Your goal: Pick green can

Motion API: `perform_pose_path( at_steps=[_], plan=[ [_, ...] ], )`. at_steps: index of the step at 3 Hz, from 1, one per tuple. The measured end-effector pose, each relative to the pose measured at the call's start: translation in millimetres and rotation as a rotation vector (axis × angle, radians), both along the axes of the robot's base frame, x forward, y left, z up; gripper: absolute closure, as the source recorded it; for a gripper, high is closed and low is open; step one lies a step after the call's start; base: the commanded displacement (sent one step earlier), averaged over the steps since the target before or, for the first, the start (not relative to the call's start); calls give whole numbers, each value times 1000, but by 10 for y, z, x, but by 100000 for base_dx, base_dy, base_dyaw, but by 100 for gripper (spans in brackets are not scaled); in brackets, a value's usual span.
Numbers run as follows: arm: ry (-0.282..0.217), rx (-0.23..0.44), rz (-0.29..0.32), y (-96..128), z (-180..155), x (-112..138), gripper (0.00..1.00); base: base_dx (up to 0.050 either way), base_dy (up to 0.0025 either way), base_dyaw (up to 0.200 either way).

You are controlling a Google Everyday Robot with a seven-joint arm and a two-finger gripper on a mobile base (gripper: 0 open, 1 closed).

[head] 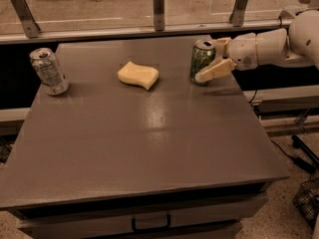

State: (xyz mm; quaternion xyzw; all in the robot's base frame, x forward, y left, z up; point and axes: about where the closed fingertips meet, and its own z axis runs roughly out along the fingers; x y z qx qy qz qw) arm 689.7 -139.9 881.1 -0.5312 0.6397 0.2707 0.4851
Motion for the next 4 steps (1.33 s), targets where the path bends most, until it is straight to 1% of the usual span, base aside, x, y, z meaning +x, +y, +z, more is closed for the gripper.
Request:
perform_pose_path(
  at_steps=[2,3,4],
  plan=[
    [34,35,25,17,-116,34,64,0,0,0],
    [24,47,36,-3,13,14,87,0,0,0],
    [-16,70,49,-18,281,-39,100,0,0,0]
  ],
)
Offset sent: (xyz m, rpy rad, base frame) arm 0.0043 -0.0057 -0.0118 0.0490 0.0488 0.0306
